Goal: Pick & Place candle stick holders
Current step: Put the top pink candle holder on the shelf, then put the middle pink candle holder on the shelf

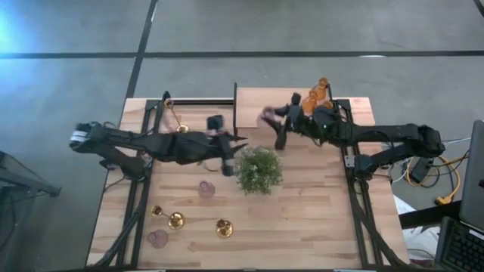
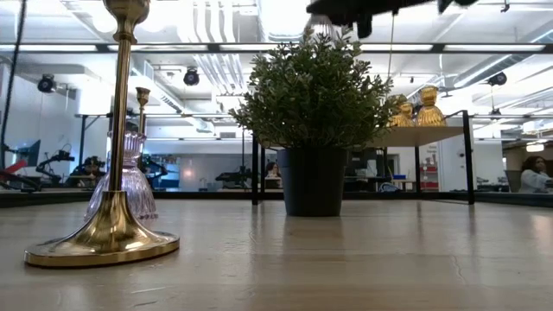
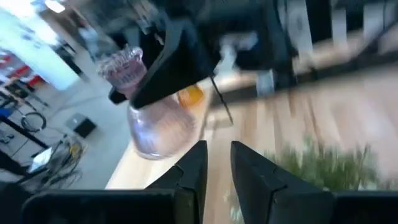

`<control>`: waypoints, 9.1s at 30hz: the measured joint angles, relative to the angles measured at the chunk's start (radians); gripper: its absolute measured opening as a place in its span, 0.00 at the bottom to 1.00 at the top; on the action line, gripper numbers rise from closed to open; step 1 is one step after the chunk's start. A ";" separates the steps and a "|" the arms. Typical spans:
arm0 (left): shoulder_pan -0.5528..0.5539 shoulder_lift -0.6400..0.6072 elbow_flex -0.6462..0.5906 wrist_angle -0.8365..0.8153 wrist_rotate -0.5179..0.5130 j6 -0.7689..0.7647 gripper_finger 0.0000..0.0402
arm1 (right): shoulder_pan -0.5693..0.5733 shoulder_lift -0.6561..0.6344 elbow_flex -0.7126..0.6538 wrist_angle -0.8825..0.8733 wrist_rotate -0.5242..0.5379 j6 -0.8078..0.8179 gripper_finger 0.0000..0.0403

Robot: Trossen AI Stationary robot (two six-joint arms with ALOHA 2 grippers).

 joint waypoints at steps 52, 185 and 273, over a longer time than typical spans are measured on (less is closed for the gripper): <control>0.001 -0.399 -0.805 0.745 -0.235 -0.082 0.18 | -0.248 0.620 0.261 0.307 0.304 0.170 0.29; 0.001 -0.398 -0.805 0.752 -0.235 -0.081 0.18 | -0.321 0.746 0.380 0.198 0.100 0.144 0.57; -0.035 0.010 -0.231 -0.743 0.509 -0.536 0.18 | 0.372 -0.009 0.144 -0.742 -0.047 0.211 0.52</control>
